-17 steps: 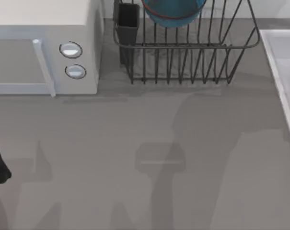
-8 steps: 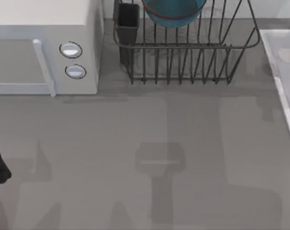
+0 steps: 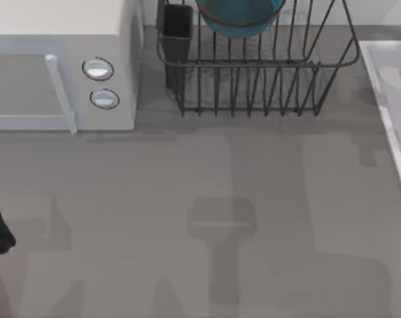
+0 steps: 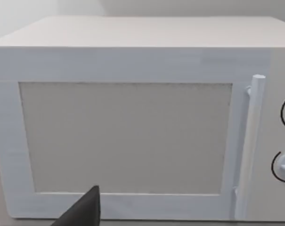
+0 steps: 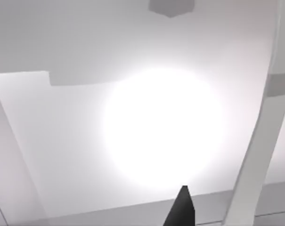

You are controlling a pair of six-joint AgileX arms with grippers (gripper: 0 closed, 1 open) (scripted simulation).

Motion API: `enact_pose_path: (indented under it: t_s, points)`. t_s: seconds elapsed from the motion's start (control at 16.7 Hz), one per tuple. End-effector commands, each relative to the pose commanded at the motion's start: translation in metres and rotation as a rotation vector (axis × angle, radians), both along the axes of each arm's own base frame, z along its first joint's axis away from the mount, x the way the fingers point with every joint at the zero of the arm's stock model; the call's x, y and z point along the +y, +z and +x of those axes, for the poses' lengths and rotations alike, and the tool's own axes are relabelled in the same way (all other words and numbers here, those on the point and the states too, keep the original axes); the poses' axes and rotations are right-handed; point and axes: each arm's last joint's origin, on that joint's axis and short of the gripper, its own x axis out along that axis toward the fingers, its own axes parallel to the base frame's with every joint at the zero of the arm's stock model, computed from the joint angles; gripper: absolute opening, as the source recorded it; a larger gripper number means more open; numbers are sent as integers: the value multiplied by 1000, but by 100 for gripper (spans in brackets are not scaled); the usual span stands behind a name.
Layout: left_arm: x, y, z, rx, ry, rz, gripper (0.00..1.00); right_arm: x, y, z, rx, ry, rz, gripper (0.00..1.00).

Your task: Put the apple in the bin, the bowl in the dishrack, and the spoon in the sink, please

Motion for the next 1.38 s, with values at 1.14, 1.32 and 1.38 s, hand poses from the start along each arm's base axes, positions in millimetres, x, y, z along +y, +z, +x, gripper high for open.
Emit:
enact_pose_path:
  t_s: [1.14, 1.32, 1.38]
  points:
    - [0, 0, 0, 0, 0, 0, 100, 2, -43, 2, 2, 6, 0, 15]
    - [0, 0, 0, 0, 0, 0, 100, 2, -43, 2, 2, 6, 0, 38]
    - [0, 0, 0, 0, 0, 0, 100, 2, -43, 2, 2, 6, 0, 45]
